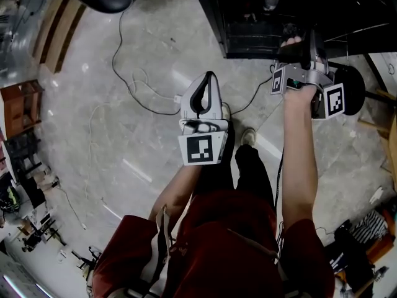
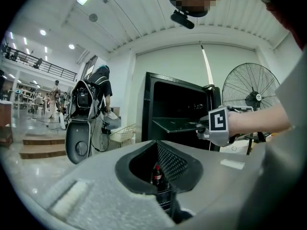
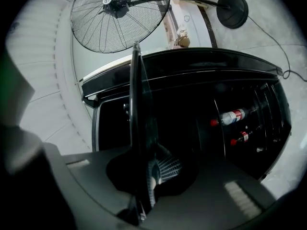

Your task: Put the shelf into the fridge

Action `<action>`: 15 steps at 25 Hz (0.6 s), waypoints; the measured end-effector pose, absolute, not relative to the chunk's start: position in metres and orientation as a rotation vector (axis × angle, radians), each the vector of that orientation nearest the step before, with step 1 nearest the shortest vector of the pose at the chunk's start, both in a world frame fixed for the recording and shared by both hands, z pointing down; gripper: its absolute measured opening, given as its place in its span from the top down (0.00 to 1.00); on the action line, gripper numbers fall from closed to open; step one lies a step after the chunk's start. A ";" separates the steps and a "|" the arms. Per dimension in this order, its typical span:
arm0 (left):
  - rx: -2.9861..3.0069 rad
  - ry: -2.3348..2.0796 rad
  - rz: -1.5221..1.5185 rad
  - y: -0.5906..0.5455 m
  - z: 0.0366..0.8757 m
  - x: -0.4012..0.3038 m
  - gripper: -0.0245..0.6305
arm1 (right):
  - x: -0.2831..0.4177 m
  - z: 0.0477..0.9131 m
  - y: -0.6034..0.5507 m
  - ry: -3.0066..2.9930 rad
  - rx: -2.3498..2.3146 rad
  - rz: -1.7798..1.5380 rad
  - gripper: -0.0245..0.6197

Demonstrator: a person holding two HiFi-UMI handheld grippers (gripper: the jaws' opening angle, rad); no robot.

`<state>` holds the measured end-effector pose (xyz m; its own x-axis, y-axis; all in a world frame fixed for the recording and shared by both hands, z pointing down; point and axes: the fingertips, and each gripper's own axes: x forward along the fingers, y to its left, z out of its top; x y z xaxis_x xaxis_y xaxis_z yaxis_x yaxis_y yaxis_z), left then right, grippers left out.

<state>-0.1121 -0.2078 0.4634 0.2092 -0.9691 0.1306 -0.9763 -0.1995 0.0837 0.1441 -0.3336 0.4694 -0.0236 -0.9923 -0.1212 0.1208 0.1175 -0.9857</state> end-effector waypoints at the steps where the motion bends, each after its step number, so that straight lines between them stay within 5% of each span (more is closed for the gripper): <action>1: 2.324 -1.886 0.075 -0.208 0.463 -0.112 0.95 | 0.144 0.470 -0.336 1.205 -1.028 -1.194 0.93; 15: 2.340 -1.865 0.080 -0.214 0.463 -0.104 0.95 | 0.138 0.466 -0.373 1.211 -1.095 -1.181 0.94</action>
<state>-0.1043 -0.2141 0.4625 0.2264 -0.9648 0.1339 -0.9727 -0.2168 0.0826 0.1385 -0.3733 0.4661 -0.0077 -0.9962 -0.0871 0.0618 0.0864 -0.9943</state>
